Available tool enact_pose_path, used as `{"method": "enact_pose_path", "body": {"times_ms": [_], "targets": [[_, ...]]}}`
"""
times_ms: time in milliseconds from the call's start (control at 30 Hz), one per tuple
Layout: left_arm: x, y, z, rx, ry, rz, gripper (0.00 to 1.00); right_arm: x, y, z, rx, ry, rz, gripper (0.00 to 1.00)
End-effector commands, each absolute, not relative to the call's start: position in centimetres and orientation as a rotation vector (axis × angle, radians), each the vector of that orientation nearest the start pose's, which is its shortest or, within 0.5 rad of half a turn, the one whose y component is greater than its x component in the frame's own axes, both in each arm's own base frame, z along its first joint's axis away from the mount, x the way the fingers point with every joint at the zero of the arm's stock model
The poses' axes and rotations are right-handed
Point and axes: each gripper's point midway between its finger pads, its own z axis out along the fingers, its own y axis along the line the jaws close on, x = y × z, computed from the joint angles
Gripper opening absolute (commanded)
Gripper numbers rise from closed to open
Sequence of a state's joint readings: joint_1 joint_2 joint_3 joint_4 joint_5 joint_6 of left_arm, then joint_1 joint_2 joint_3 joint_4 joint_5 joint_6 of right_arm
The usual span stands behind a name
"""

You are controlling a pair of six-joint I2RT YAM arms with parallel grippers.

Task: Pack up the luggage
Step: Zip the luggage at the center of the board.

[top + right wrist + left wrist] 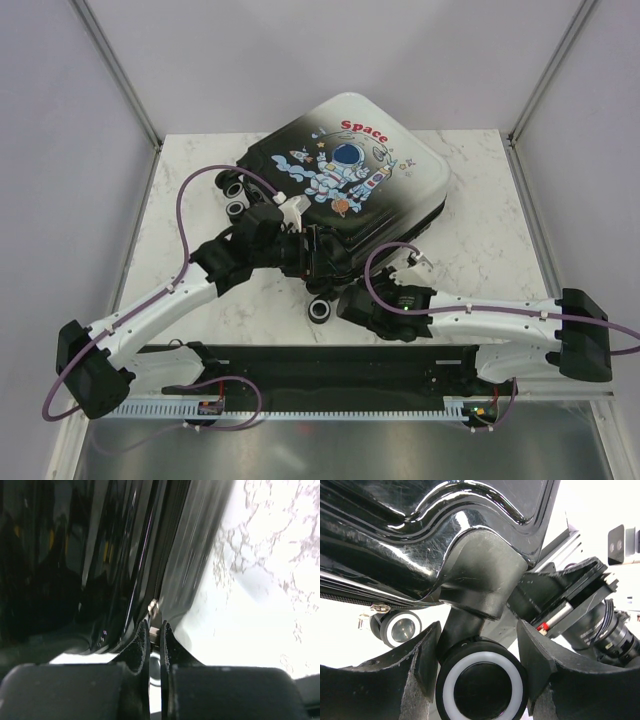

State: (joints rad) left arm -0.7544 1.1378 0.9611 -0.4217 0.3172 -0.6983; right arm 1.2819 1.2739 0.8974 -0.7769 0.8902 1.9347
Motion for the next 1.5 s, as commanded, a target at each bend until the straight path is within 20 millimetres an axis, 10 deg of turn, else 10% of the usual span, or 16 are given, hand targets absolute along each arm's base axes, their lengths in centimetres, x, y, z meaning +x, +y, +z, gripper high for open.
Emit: {"method": "enact_pose_path", "body": {"times_ms": [0, 667, 967, 1467], "targets": [[19.3, -32.0, 28.9, 0.444, 1.993, -1.344, 0.02, 16.7, 34.1, 19.1, 1.122, 2.08, 1.002, 0.0], [18.9, -30.9, 28.5, 0.489, 1.97, -1.333, 0.02, 16.4, 24.1, 17.9, 1.052, 1.98, 0.779, 0.0], [19.0, -31.6, 28.2, 0.478, 1.977, -1.385, 0.02, 15.1, 28.6, 15.6, 0.882, 2.127, 0.845, 0.0], [18.6, -31.9, 27.3, 0.511, 1.987, -1.404, 0.02, 14.2, 35.6, 17.3, 0.624, 2.208, 1.013, 0.0]]}}
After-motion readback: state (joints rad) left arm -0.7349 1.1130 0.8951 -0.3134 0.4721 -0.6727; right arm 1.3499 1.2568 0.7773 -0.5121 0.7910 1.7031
